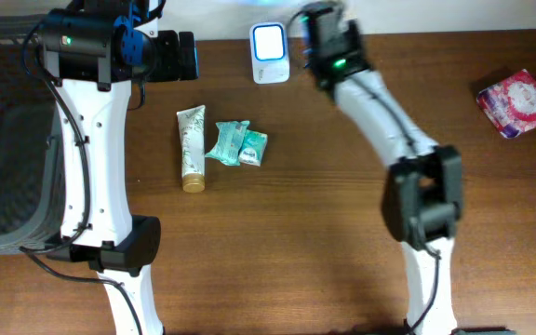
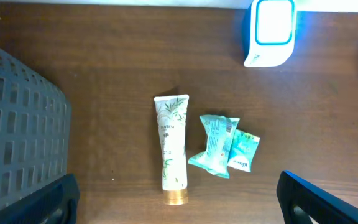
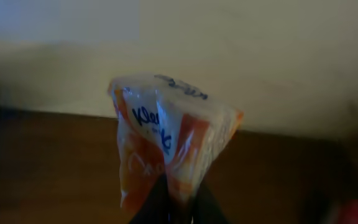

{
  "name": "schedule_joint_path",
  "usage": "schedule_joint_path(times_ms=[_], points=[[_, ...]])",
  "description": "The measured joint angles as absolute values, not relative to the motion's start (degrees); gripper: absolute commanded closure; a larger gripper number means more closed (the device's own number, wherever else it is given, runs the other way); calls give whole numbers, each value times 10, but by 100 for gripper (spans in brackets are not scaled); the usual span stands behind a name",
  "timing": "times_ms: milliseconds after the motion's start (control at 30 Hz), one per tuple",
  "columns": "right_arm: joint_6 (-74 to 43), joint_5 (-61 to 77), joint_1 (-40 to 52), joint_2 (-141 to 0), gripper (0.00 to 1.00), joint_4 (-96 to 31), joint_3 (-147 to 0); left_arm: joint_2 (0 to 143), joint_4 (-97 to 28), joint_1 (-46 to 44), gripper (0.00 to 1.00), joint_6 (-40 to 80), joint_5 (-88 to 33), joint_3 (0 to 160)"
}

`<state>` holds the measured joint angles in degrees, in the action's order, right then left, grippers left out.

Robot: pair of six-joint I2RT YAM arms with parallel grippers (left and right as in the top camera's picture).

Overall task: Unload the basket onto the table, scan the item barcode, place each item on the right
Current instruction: 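Carry the Kleenex pack right and drop it near the tissue box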

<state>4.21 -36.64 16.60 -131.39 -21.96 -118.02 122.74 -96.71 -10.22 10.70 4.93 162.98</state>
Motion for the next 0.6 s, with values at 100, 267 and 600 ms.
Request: schedule_joint_path(times_ms=[100,267,600], points=[[-69,-377,71,-1267,96,-351,-1183,1227,-967,-102,1,107,50,1630],[-270,-303,-141,-1261,96,-559,-1185,1227,-967,-102,1,107,50,1630],[-329,-85,-357,-1269,84,-579,-1159,1227,-967,-102,1,107,50,1630]])
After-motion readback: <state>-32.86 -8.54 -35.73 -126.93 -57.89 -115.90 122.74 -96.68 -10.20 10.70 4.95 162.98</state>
